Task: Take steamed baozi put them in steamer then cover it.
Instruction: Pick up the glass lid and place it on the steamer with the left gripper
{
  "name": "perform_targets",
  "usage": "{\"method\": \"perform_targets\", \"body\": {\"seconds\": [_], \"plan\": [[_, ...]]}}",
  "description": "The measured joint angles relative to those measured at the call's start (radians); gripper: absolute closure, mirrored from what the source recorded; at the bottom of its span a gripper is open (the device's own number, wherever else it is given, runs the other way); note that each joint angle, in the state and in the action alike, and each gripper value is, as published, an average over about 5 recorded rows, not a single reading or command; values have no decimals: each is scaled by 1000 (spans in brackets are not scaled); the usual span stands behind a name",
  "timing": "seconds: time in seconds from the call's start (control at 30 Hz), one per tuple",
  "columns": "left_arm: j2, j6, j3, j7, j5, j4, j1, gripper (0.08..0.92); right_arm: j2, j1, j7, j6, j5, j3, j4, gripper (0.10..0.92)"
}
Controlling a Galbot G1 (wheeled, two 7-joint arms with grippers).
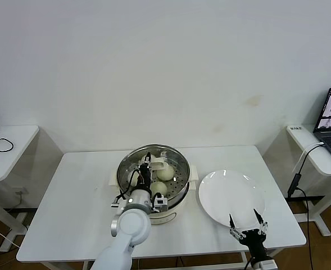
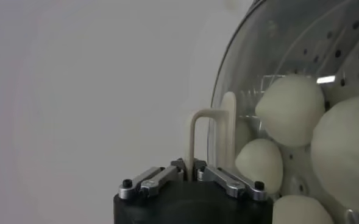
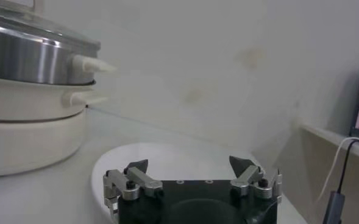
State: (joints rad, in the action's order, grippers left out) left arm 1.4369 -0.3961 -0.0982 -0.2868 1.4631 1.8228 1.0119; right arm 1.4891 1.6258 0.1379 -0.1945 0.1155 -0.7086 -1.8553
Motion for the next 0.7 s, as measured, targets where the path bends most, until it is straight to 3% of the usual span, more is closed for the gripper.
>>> {"method": "perform_targets", "body": {"seconds": [0.7], "plan": [[14, 13, 5, -7, 19, -1, 3, 842, 6, 3, 2, -3, 12, 16, 2, 202]]}}
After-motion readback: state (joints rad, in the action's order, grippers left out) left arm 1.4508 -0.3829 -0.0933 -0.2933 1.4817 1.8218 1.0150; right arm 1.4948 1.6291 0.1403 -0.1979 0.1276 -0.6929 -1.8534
